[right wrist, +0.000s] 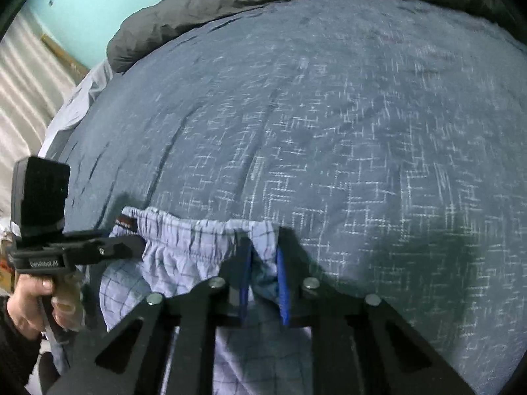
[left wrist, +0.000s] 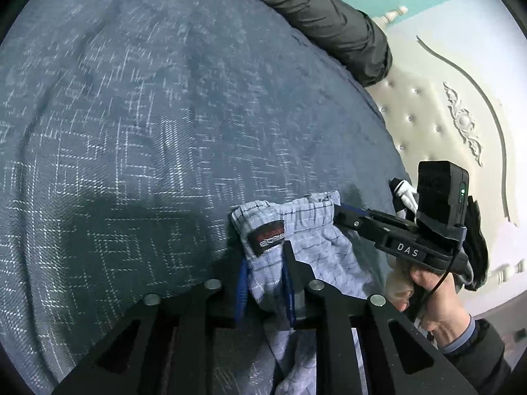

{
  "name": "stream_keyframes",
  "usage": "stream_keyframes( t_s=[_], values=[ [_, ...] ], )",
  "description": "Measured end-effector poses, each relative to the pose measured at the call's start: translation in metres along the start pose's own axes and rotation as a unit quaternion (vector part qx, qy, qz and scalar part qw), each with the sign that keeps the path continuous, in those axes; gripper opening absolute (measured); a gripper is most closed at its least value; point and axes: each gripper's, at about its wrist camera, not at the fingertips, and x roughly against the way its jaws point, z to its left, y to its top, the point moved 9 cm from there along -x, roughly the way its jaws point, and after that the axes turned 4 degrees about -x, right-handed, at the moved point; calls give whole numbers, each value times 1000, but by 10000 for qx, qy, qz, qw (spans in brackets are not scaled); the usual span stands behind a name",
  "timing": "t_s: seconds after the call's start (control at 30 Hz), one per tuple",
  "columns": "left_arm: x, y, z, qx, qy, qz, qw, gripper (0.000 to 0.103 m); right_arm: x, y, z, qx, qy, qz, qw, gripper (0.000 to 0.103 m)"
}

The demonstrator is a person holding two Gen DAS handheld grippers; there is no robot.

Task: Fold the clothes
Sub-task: 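Lift the shorts by the waistband with both grippers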

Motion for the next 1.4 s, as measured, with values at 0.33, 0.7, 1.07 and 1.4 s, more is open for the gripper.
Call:
stream_keyframes(
  t_s=[0.33,0.7,1.07,1.4],
  values=[
    [64,13,-59,-761,-112,-447,9960,12,90,13,36,411,514,-1188,9907,9],
    [163,27,-135,-1624,191,-962,9818,7,219,28,101,771,837,-2167,9696,9],
    [186,-4,-158,-1304,-39,-1020,9862,0,287,4,110,1160,81,-2028,9723,9],
    [183,-39,-174,-1112,-338,-1008,9881,0,345,-14,120,1557,-341,-1758,9714,9]
  ],
)
